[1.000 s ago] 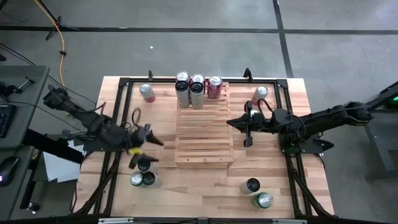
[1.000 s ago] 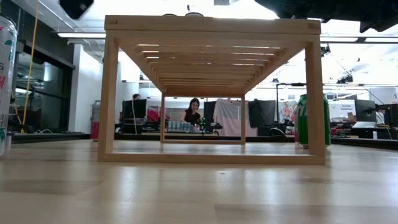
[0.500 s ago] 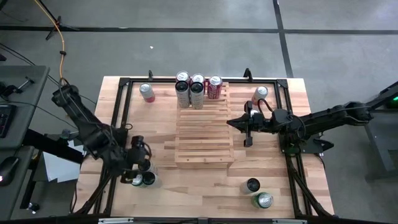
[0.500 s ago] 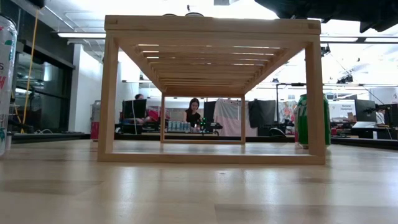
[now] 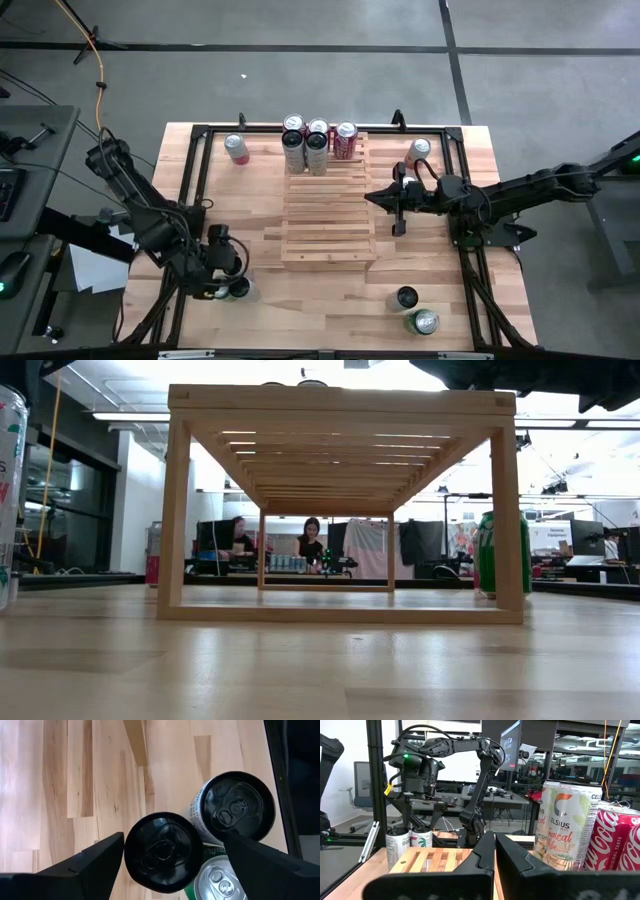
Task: Place canned beverage on shelf
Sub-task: Align the bottom left peach vibe celsius soda can with the other tropical celsius soda can on the shelf
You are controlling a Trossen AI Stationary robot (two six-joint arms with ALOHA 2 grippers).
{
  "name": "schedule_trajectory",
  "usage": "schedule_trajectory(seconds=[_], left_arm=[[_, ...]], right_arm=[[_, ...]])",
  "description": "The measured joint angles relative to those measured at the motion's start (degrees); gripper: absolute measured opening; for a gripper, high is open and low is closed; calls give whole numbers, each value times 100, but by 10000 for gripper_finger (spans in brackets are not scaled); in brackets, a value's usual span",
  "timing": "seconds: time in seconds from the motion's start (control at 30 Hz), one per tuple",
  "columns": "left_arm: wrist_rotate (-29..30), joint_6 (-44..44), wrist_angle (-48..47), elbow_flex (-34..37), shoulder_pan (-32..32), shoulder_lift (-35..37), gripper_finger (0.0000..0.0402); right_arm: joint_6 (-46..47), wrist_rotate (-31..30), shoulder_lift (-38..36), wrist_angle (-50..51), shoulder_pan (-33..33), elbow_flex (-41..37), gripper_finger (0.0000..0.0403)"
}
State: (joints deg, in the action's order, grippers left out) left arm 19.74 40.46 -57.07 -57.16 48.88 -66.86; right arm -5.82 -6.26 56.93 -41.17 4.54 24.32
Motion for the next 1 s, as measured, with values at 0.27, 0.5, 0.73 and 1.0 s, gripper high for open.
schedule_trajectory(seconds=[0.27, 0.5, 0.73, 1.0], left_arm=[[18, 117, -126, -16, -13, -91, 335], [-104, 298, -189, -9, -15, -33, 335], [-97, 280, -286, 26, -15, 242, 335], [127, 237, -263, 21, -15, 387, 335]], right_arm=[[0, 1, 0, 1, 0, 0, 0], [2, 0, 1, 2, -1, 0, 0], [2, 0, 0, 2, 0, 0, 0], [2, 2, 2, 9, 0, 0, 0]])
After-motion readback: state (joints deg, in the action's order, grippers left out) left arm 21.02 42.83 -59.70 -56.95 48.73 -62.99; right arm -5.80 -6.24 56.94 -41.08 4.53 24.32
